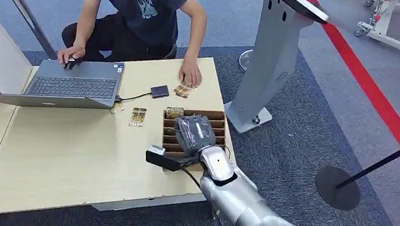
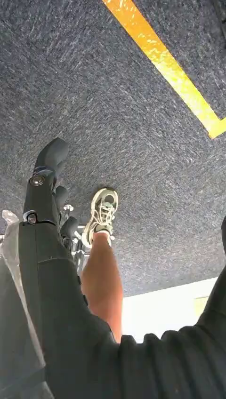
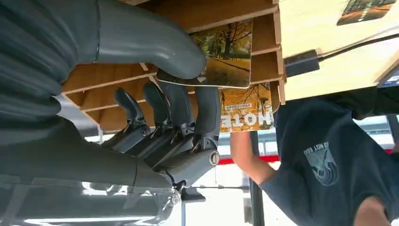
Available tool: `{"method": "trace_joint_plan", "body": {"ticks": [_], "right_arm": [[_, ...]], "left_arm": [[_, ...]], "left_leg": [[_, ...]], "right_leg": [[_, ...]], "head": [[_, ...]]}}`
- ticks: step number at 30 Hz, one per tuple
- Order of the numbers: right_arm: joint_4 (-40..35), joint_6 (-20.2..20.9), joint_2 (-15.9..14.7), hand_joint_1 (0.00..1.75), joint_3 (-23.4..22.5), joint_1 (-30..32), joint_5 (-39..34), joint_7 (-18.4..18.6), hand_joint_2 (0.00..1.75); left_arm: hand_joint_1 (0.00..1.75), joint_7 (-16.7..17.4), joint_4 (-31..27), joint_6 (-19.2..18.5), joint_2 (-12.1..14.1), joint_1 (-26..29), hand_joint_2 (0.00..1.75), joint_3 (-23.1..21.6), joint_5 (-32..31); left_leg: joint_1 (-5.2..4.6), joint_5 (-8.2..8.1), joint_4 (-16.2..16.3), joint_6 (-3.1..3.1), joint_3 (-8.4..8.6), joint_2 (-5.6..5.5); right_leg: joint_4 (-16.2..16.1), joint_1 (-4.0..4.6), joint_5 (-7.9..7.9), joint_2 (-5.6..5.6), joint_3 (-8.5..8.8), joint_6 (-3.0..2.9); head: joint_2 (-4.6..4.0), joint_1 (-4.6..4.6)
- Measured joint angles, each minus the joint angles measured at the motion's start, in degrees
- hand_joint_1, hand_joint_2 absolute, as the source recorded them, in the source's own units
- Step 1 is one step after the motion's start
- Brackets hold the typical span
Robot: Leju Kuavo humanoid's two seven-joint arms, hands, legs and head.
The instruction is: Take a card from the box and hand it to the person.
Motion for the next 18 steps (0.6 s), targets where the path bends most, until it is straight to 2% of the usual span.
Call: {"method": "trace_joint_plan", "body": {"ticks": [5, 10, 18], "right_arm": [[-4.5, 3.0, -0.8, 1.43, -1.8, -1.3, -3.7, -0.4, 1.75], [-13.3, 7.2, -2.9, 1.43, -4.2, -4.4, -5.8, 0.8, 1.75], [-25.3, 9.9, -5.4, 1.43, -7.3, -9.3, -9.5, 0.7, 1.75]], "left_arm": [[0.00, -0.1, 0.0, 0.1, 0.0, 0.0, 1.75, 0.0, 0.1], [0.00, -0.1, 0.0, 0.1, 0.0, 0.2, 1.75, 0.0, 0.3], [0.00, -1.0, 0.0, 0.1, 0.0, 0.3, 1.75, 0.0, 0.6]], "left_leg": [[0.00, 0.01, 0.0, 0.00, 0.00, 0.00], [-0.01, 0.02, 0.0, 0.02, 0.01, 0.01], [-0.02, 0.02, 0.0, 0.02, 0.02, 0.02]], "right_leg": [[0.0, 0.00, 0.01, 0.00, 0.00, -0.01], [0.0, -0.01, 0.02, 0.00, 0.00, -0.01], [0.0, -0.01, 0.03, 0.00, 0.00, -0.01]], "head": [[0.00, 0.00], [0.00, 0.00], [0.00, 0.02]]}}
